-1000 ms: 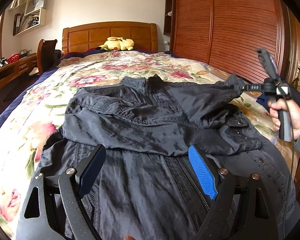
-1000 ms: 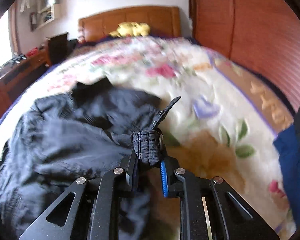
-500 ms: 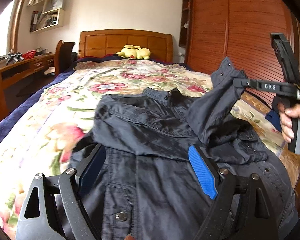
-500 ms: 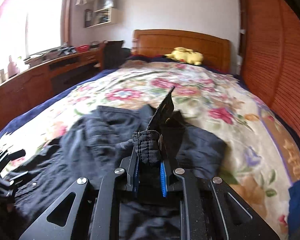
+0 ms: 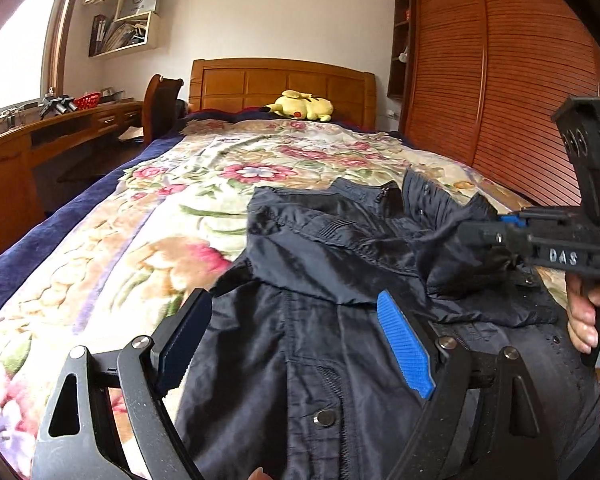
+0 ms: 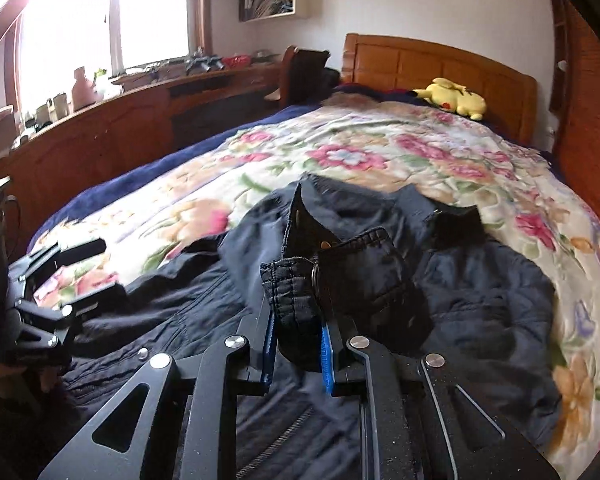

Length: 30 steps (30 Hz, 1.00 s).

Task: Fold large clothes
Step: 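Fold the side edge toward the zipper with the right gripper, release, then grasp the jacket side edge with the right gripper and fold it over the body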

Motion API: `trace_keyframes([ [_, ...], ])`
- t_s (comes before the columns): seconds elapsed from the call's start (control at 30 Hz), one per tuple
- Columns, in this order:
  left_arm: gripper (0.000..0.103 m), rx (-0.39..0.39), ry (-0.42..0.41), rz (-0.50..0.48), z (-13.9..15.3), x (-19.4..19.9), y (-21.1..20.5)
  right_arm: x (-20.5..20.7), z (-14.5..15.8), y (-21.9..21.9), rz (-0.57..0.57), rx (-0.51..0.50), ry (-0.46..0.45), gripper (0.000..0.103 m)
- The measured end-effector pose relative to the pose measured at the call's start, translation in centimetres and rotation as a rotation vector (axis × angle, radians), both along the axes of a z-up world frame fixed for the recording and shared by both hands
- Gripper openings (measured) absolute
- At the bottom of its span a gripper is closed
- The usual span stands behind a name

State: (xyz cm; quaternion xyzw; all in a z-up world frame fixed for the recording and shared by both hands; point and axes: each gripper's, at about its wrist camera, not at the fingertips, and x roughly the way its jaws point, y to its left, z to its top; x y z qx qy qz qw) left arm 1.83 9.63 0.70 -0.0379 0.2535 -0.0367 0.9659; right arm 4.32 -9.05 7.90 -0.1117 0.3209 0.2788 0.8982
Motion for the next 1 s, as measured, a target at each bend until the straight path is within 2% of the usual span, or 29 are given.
trace_keyframes([
  [0.13, 0.085, 0.007, 0.005, 0.009, -0.3, 0.0, 0.5, -0.3, 1.0, -0.9, -0.001, 0.024, -0.011, 0.045],
  [0.33, 0.085, 0.009, 0.003, 0.016, -0.4, -0.2, 0.7, -1.3, 3.0, -2.3, -0.002, 0.096, -0.116, 0.057],
  [0.4, 0.085, 0.012, 0.003, 0.016, -0.5, -0.2, 0.6, -0.5, 3.1, -2.9, -0.036, 0.092, -0.115, 0.058],
  [0.5, 0.085, 0.015, 0.002, 0.016, -0.5, -0.2, 0.6, 1.8, 1.7, -3.5, -0.099, 0.054, -0.065, 0.058],
  [0.67, 0.085, 0.015, 0.003, 0.016, -0.5, -0.2, 0.5, 6.1, -1.6, -2.7, -0.137, 0.051, 0.059, 0.058],
  [0.83, 0.085, 0.013, 0.003, 0.022, -0.4, -0.3, 0.7, 8.7, -2.6, -0.4, -0.117, 0.063, 0.119, 0.058],
  [1.0, 0.085, 0.018, 0.0, 0.026, -0.4, -0.4, 1.0, 9.7, -3.3, 2.4, -0.063, 0.033, 0.164, 0.058],
])
